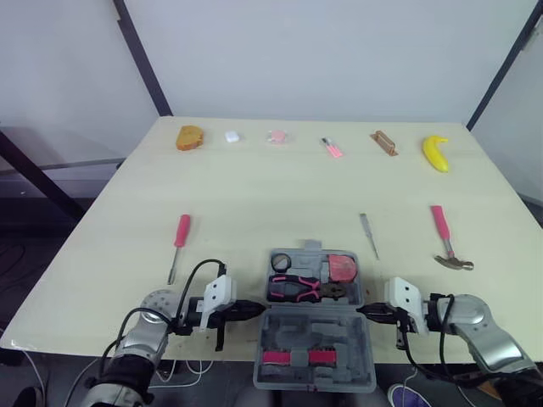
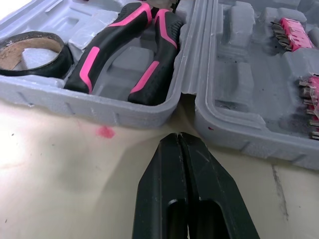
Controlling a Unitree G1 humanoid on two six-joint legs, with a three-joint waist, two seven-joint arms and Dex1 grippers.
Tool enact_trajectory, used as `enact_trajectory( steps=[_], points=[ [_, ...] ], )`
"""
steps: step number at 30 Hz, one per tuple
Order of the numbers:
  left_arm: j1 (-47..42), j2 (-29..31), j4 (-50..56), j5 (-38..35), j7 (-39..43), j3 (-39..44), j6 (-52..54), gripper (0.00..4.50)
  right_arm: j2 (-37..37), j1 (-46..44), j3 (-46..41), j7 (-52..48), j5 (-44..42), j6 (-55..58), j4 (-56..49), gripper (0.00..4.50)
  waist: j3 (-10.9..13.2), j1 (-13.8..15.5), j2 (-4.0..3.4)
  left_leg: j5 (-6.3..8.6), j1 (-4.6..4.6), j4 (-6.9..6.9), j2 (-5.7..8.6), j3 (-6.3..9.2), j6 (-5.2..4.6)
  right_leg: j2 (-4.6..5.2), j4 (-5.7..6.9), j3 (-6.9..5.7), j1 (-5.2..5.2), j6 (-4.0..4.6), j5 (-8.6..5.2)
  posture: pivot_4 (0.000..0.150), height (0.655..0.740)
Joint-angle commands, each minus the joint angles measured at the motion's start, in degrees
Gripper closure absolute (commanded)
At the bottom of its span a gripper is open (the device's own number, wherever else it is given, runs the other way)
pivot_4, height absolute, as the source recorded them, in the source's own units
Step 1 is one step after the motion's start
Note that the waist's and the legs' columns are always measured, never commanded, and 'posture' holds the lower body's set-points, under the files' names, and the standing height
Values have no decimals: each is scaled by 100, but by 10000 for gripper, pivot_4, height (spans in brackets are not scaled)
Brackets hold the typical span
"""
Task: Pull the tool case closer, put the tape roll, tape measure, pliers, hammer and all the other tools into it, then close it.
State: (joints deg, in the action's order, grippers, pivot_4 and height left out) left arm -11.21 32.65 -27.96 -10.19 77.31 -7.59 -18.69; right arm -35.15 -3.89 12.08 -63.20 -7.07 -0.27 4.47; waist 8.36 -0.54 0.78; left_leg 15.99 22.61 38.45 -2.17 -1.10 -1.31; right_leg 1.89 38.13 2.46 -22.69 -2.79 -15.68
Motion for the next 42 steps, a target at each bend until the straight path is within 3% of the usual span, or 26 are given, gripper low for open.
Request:
enact_trajectory(
  steps=[1,15,42],
  points=[
    [-70,-38,74,58,-9,-114,29,44333,44,-54,-30,11,-122,3,-227,45000,0,-1,0,0,0,0,0,0,0,0,0,0,0,0,0,1500,7400],
    [-323,-142,107,37,-183,-87,104,44333,231,-113,-161,120,-279,148,-309,45000,0,-3,0,0,0,3,0,0,0,-1,5,0,0,0,0,1500,7400],
    [-1003,-254,-467,379,-670,-107,97,44333,636,-753,-187,537,80,-299,603,45000,1,-11,0,-1,4,7,2,-2,1,-2,8,-2,-1,0,0,1500,7400]
  ],
)
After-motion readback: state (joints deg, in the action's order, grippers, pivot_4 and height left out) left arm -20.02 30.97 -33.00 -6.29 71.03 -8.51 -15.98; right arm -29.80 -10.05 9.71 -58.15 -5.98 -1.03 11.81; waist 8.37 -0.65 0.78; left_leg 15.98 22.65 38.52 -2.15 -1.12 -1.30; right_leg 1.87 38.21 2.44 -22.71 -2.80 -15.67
